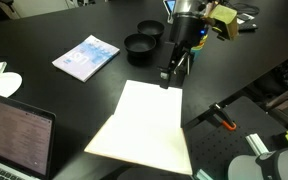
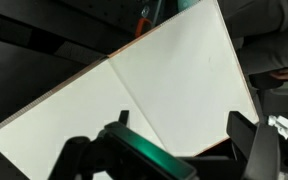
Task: Open the white and orange book.
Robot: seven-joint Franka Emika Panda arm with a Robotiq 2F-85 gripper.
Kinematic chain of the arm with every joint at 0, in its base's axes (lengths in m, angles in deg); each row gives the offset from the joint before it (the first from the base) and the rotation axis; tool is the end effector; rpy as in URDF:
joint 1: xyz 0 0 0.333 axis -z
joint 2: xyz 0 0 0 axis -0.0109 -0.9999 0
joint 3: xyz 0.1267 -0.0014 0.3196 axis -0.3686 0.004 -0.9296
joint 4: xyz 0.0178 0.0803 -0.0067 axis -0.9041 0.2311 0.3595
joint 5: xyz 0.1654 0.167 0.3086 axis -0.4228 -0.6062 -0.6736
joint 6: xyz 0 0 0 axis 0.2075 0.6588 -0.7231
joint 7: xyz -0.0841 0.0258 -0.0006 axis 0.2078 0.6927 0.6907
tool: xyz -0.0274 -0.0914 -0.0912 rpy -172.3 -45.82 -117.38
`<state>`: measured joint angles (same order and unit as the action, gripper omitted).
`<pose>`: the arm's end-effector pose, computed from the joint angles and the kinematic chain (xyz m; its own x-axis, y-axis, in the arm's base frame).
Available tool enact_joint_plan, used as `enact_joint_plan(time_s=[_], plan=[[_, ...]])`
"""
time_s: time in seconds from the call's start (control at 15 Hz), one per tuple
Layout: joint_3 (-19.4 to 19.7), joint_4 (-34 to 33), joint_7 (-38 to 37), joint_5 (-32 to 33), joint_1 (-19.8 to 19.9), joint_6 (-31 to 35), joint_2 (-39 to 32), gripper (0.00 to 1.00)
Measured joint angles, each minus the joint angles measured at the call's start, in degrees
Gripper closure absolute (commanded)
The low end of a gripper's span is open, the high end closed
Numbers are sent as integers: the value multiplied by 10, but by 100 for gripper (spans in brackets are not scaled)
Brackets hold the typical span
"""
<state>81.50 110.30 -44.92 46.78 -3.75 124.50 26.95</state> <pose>0.3520 0.0336 0.2731 0.8662 0.4159 -0.2771 0.2084 -0.8045 -0.5562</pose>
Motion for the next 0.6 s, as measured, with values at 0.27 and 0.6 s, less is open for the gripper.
enact_joint_plan(time_s=[0.27, 0.6], plan=[[-5, 0, 0, 0, 0, 0, 2, 0], [-5, 0, 0, 0, 0, 0, 2, 0]])
